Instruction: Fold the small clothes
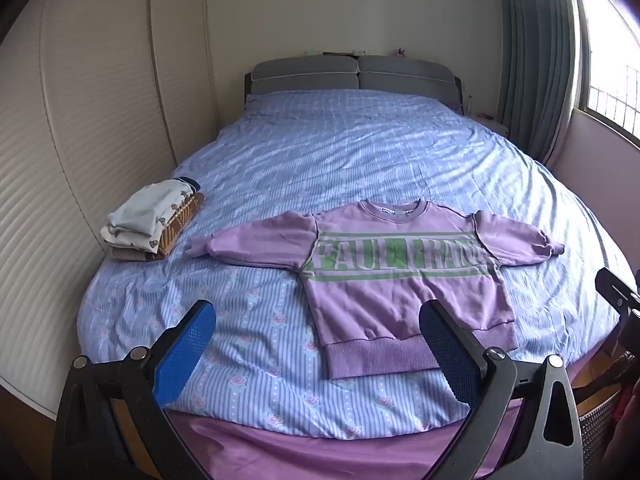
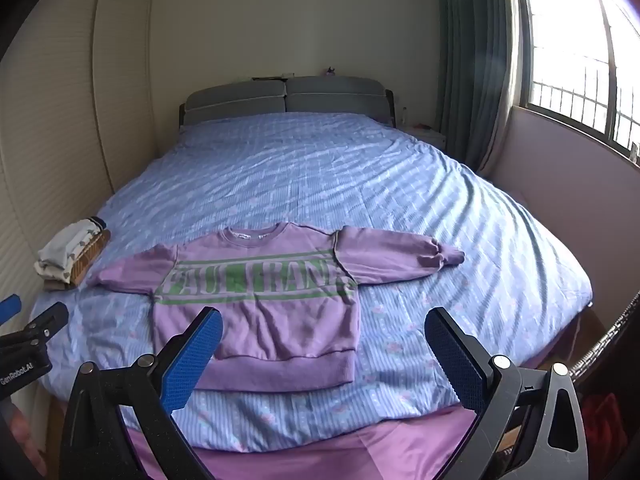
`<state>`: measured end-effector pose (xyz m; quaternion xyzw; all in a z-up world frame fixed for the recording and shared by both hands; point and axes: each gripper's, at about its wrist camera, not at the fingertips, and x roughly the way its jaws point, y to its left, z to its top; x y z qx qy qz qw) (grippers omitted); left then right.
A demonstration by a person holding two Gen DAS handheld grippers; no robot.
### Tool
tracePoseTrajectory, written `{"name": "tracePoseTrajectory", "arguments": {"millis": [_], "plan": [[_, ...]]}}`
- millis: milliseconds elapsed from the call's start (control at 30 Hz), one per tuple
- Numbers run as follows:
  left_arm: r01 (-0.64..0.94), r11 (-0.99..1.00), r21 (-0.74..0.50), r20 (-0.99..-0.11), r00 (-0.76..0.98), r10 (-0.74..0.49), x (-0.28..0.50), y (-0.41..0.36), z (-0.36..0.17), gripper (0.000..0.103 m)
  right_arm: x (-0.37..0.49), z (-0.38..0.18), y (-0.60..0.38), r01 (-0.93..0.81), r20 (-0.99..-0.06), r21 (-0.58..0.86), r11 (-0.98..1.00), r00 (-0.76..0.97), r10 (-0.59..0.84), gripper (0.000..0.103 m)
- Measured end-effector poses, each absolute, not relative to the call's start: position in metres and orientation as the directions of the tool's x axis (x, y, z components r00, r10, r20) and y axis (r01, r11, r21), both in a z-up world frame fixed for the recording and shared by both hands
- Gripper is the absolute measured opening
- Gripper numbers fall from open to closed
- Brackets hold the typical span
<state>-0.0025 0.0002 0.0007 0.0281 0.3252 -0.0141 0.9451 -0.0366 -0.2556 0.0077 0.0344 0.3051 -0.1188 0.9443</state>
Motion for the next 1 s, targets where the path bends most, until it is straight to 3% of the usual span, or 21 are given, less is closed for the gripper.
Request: {"name": "tracePoseTrajectory", "arguments": {"millis": [1000], "plan": [[0.022, 0.999, 0.027, -0.638, 0.77, 0.0, 0.006, 0.01, -0.002, 0.103, -0.035, 0.006, -0.256, 0.249, -0.582, -0.013, 0.968, 0.786, -0.21, 0.102]]}}
